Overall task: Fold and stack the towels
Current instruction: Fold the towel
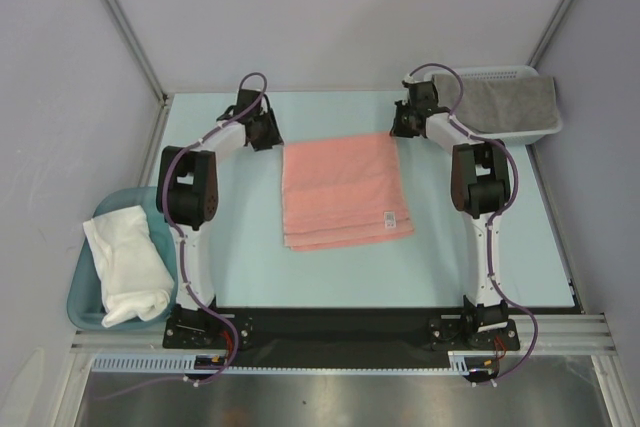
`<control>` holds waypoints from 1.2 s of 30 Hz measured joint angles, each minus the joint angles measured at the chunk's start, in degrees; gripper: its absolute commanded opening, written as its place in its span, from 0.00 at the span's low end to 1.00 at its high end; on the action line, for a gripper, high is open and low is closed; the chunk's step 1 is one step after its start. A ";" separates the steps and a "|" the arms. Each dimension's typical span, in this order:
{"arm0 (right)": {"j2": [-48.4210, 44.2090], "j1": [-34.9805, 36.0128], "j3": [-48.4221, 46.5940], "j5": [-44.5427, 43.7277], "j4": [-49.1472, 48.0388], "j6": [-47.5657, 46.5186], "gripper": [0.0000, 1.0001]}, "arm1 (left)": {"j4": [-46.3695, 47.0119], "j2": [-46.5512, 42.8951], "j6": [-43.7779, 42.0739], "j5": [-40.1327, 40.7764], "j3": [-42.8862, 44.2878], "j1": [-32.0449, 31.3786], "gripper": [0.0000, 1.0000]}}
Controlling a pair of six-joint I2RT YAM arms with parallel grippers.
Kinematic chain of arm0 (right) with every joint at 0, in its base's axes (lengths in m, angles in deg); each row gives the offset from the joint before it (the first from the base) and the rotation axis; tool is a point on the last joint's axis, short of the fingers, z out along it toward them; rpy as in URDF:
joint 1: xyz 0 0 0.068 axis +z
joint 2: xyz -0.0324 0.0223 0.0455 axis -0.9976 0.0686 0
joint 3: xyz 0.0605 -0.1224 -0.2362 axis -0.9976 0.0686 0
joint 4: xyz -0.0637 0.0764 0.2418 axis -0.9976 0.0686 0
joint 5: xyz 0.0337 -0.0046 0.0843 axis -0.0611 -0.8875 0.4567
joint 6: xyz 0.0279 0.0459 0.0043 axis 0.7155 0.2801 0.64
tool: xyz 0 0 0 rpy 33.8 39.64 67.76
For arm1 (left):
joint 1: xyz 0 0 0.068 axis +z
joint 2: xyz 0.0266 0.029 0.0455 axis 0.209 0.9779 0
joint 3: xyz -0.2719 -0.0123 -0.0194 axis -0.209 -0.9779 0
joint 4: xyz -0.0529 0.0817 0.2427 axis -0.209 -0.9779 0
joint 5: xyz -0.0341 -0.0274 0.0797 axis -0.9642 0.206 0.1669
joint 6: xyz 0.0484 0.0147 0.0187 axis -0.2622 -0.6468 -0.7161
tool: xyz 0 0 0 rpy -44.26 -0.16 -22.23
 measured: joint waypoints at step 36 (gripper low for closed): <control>0.00 0.11 -0.02 -0.11 -0.09 0.33 0.00 | -1.25 -1.09 -5.57 -2.62 -1.11 -2.69 0.49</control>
